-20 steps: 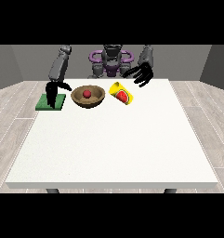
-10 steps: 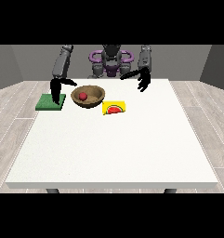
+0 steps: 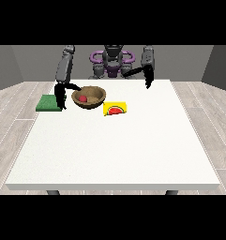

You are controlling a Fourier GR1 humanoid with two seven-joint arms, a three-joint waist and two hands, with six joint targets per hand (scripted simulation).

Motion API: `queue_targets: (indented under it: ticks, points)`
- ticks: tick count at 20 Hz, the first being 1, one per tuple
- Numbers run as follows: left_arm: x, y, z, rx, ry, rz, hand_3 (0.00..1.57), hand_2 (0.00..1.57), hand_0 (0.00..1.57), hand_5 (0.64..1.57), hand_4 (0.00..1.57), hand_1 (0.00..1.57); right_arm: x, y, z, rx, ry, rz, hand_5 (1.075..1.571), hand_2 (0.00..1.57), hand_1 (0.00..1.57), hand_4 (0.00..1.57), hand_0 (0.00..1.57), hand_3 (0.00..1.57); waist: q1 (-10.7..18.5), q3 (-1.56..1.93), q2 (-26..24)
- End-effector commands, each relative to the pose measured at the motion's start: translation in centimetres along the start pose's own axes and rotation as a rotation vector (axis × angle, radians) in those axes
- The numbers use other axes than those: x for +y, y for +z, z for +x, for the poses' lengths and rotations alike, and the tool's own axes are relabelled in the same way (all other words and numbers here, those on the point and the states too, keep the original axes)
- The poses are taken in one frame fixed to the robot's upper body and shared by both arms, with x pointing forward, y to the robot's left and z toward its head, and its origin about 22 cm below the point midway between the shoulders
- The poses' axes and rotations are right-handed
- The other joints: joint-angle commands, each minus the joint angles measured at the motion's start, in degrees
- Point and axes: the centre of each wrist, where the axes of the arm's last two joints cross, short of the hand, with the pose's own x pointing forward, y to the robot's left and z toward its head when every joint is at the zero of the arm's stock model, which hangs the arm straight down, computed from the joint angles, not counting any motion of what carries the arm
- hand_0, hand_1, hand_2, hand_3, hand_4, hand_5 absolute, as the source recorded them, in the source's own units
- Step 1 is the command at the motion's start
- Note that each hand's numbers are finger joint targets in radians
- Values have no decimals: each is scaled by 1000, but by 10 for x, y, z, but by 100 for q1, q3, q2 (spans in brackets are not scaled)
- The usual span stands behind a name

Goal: Pick the cup and pour the ball into the bowl, then pick the bowl and place it on the pad

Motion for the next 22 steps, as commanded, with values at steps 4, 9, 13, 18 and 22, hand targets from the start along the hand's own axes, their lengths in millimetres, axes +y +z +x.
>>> queue_targets:
  ticks: [4, 9, 13, 18, 22]
  points:
    - [1, -9, 26, -83, 11, -28, 0, 0, 0, 1558, 0, 0, 3, 15, -25, 18, -43, -52, 1525, 0, 0, 151, 0, 0, 331, 73, 321]
    - [-9, -3, 20, -46, 14, -63, 0, 0, 0, 1562, 0, 0, 37, 0, -24, 11, -81, -68, 1532, 0, 0, 244, 0, 0, 436, 69, 210]
    - [7, 2, 0, 55, 7, -53, 0, 0, 0, 1564, 0, 0, 48, -14, -13, 103, -92, -54, 1546, 0, 0, 362, 0, 0, 323, 65, -351]
    - [18, 12, -13, 32, 4, 3, 0, 0, 0, 1564, 0, 0, 78, -5, -35, 111, -89, -34, 1547, 0, 0, 366, 0, 0, 110, 67, -255]
    - [31, 0, 4, -9, 11, -46, 0, 0, 0, 1567, 0, 0, 46, 20, -53, 294, 80, -167, 1570, 1571, 1570, 656, 1570, 823, 489, 64, -80]
